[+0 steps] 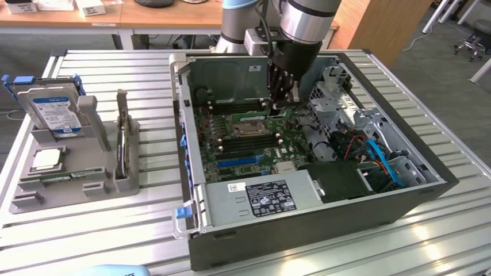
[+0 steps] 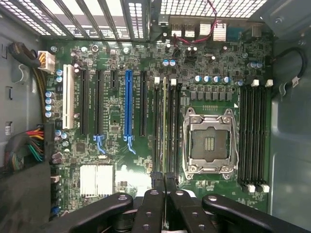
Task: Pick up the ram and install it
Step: 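Insert the ram into the slot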
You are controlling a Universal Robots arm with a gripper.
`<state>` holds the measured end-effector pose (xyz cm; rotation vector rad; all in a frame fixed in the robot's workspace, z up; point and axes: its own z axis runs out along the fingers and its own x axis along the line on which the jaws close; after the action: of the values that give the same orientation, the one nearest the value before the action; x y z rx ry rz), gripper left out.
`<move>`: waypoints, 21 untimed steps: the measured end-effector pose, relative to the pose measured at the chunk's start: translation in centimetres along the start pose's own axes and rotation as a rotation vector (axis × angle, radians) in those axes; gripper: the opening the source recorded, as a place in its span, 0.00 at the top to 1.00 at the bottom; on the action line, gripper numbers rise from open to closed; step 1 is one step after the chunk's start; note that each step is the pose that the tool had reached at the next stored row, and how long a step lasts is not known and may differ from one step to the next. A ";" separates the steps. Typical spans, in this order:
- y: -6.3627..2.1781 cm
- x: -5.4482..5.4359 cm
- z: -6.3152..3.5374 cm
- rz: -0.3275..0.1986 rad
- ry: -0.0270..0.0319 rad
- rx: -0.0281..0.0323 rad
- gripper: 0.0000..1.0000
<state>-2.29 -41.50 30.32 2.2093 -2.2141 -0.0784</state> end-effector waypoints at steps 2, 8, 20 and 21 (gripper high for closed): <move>-0.01 0.0 0.19 0.000 -0.0001 0.0000 0.88; -0.04 0.0 0.77 0.000 -0.0001 0.0000 0.88; -0.09 0.0 1.89 0.000 -0.0001 0.0000 0.88; -0.09 0.1 1.98 0.000 0.0000 0.0000 0.88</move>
<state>-2.29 -41.50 28.34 2.2093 -2.2141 -0.0784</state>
